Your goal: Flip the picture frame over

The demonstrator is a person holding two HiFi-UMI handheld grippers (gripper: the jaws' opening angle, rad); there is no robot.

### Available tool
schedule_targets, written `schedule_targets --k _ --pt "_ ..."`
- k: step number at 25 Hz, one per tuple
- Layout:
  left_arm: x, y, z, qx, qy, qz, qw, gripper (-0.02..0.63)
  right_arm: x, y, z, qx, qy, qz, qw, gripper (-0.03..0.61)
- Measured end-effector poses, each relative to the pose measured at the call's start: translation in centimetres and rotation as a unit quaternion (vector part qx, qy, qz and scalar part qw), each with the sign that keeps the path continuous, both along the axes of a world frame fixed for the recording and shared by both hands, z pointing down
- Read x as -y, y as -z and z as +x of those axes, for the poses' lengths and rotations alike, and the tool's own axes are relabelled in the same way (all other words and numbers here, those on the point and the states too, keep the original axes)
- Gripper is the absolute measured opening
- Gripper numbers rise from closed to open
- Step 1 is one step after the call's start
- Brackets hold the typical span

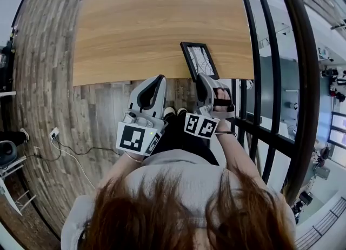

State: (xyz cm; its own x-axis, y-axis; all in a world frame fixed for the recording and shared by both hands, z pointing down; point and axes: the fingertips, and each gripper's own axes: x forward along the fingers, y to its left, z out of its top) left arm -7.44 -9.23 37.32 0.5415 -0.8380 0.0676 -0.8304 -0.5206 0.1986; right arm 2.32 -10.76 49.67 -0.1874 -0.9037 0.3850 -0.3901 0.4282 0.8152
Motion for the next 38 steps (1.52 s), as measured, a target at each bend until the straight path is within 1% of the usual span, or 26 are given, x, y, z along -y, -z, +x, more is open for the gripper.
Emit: schedule_targets --k 6,9,13,18,22,27,38 --pt "0.2 -0.6 0.2 -0.001 -0.001 -0.01 0.9999 0.006 -1.3 -3.2 -0.4 -0.043 0.024 -0.008 0.999 0.086" --pt "0.3 -0.8 0.3 -0.003 0.0 -0.013 0.9999 0.006 -1.5 -4.4 -0.6 -0.051 0.035 -0.019 0.998 0.086" --pt "0.4 -1.1 0.7 -0.002 0.0 -0.017 0.9998 0.006 -1.2 -5.4 -0.7 -0.076 0.043 -0.02 0.996 0.086" --pt "0.6 -1.2 1.0 -0.003 0.001 -0.018 0.9998 0.006 -1.0 -7.2 -1.0 -0.125 0.069 -0.042 0.989 0.086" --pt "0.6 -1.0 1.2 -0.006 0.001 -0.018 0.9998 0.006 -1.1 -8.2 -1.3 -0.148 0.083 -0.05 0.984 0.089" --pt "0.5 -0.8 1.3 -0.008 0.003 -0.013 0.9999 0.006 -0.9 -8.5 -1.4 -0.142 0.084 -0.039 0.985 0.091" --pt "0.5 -0.1 0.9 -0.011 0.014 -0.008 0.9998 0.006 -0.4 -8.2 -1.6 -0.124 0.085 -0.049 0.987 0.095"
